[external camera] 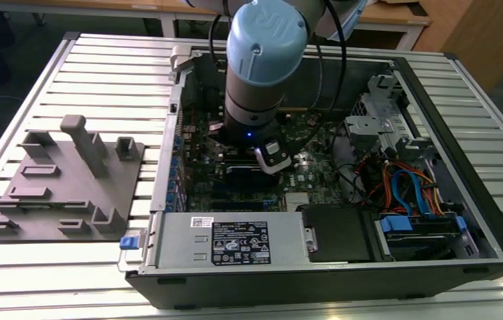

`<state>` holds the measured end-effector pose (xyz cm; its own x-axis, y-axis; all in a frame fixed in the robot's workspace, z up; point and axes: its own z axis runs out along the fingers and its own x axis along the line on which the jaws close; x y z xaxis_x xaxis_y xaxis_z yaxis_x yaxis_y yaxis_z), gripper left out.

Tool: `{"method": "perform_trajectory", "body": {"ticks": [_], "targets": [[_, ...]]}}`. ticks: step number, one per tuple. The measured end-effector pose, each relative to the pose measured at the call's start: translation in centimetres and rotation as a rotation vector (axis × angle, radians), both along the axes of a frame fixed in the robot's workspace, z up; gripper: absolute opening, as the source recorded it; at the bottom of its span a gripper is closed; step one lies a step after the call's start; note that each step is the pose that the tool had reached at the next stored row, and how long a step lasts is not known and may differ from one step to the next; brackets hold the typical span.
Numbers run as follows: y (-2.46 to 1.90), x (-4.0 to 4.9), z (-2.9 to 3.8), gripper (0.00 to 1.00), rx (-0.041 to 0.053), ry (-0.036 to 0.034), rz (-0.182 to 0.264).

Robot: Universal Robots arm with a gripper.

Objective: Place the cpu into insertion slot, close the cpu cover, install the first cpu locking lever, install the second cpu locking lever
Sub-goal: 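Install the second cpu locking lever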

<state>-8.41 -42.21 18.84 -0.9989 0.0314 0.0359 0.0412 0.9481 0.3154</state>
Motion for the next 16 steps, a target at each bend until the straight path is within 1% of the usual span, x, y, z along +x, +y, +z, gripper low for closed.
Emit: {"method": "perform_trajectory", "body": {"ticks": [12, 16], "targets": [[0.06, -0.15, -0.09, 0.1, 0.0001, 0.0002, 0.0], [0.07, -0.15, 0.12, 0.1, 0.0007, -0.0001, 0.0]]}}
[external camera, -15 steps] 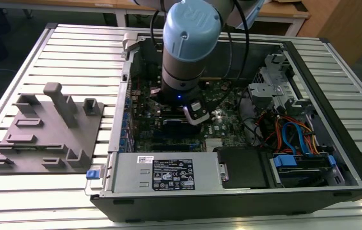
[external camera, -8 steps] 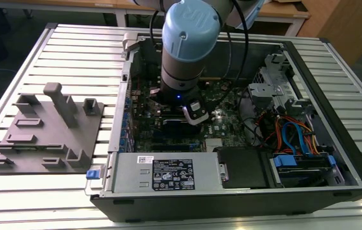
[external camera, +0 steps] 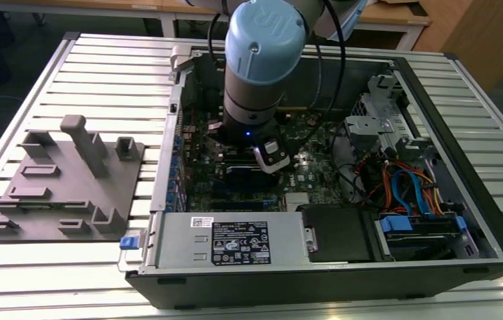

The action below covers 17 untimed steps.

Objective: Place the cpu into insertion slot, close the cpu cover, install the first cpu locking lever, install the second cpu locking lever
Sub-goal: 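Install the second cpu locking lever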

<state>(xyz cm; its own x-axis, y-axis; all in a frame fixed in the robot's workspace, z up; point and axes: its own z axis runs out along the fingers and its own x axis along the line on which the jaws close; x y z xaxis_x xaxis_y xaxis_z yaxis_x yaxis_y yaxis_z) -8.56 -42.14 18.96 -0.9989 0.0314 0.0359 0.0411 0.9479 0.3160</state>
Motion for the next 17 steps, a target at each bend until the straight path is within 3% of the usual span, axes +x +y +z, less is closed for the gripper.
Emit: {"method": "perform_trajectory", "body": {"ticks": [12, 17], "targets": [[-0.01, -0.01, 1.61, 0.1, -0.0006, 0.0003, 0.0], [-0.01, -0.01, 1.73, 0.1, -0.0005, 0.0003, 0.0]]}}
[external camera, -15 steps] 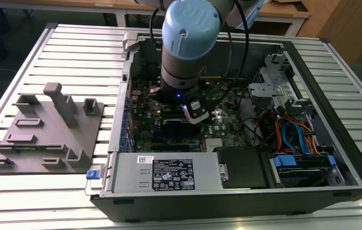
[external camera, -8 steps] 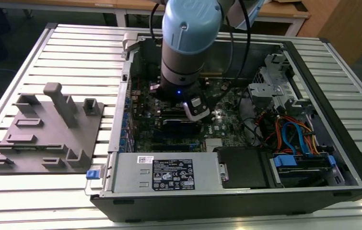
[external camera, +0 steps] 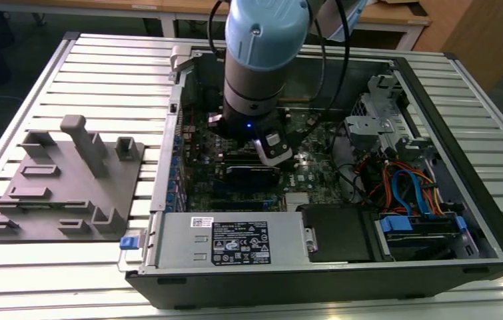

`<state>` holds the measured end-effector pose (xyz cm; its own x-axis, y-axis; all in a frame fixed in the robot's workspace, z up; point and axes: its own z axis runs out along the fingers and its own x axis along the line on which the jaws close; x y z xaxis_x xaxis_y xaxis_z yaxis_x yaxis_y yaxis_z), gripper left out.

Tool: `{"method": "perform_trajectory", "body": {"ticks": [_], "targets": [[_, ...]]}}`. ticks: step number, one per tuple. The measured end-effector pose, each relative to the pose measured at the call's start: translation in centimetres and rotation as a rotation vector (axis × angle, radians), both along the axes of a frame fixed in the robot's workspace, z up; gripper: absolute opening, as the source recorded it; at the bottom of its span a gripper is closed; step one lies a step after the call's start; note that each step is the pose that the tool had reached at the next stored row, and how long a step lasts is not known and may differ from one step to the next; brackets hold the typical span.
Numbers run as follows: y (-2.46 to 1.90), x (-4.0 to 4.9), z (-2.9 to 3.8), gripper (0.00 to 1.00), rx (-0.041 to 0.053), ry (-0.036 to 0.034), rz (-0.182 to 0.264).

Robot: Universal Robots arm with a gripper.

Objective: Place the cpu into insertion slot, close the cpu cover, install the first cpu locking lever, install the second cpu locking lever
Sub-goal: 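Install the second cpu locking lever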

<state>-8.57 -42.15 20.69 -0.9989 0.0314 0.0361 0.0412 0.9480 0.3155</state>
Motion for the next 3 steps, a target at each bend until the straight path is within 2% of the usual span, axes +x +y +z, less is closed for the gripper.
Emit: {"method": "perform_trajectory", "body": {"ticks": [3], "targets": [[0.0, 0.0, 0.02, 0.1, -0.0001, 0.0, 0.0]]}}
